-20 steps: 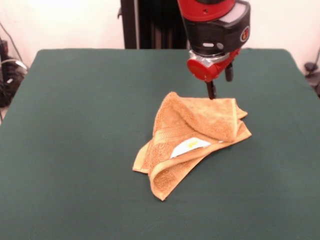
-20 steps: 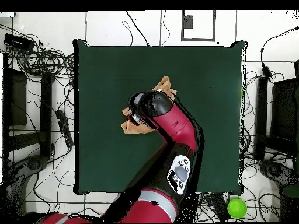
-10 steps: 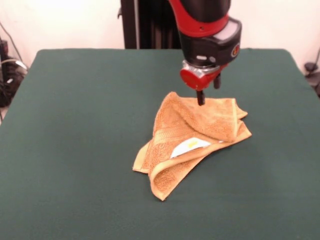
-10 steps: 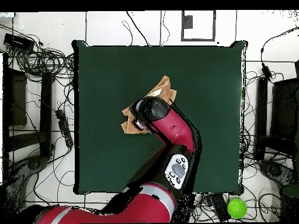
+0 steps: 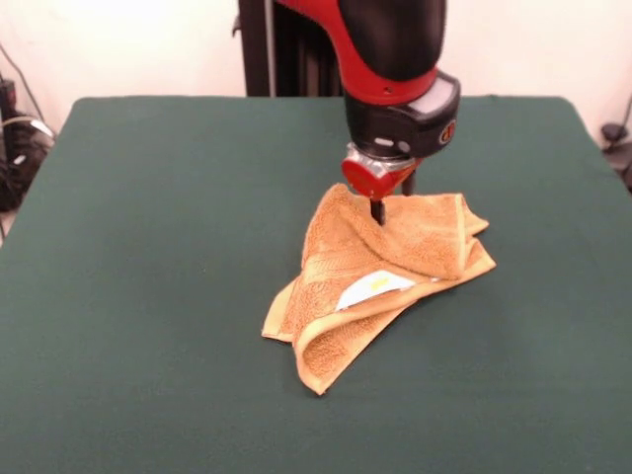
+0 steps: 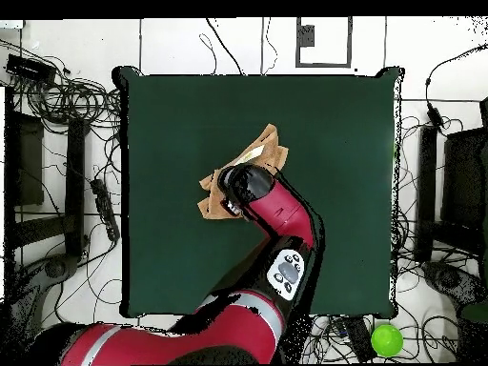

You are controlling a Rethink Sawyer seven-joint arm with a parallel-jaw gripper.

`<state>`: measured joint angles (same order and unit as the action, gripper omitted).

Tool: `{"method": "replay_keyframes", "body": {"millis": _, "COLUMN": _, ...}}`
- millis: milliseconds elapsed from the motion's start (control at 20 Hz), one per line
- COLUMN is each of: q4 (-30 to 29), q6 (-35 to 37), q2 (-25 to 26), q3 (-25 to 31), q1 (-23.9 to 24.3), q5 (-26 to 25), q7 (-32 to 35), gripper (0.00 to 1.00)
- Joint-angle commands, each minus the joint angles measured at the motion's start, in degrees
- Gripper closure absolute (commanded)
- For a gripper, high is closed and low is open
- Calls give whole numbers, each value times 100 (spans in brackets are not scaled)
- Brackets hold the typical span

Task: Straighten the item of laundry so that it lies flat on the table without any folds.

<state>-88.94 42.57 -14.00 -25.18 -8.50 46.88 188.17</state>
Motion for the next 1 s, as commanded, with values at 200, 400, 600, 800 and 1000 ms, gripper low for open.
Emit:
{"method": "replay_keyframes", "body": {"millis": 200, "q4": -460, "q6": -889, "q2": 392, "q3": 704, "q1": -150, "q5": 14, "q7": 627, "gripper": 0}}
{"method": "replay_keyframes", "body": {"millis": 400, "q4": -391, "q6": -1265, "q2": 577, "q3": 855, "q1": -122, "q5": 123, "q7": 660, "gripper": 0}}
{"method": "replay_keyframes", "body": {"millis": 600, "q4": -413, "q6": -1468, "q2": 618, "q3": 914, "q1": -111, "q5": 132, "q7": 641, "gripper": 0}}
{"method": "replay_keyframes", "body": {"millis": 800, "q4": -346, "q6": -1511, "q2": 684, "q3": 838, "q1": -165, "q5": 16, "q7": 652, "gripper": 0}}
{"method": "replay_keyframes", "body": {"millis": 1000, "q4": -142, "q6": -1147, "q2": 800, "q3": 567, "q1": -296, "q5": -143, "q7": 825, "gripper": 0}}
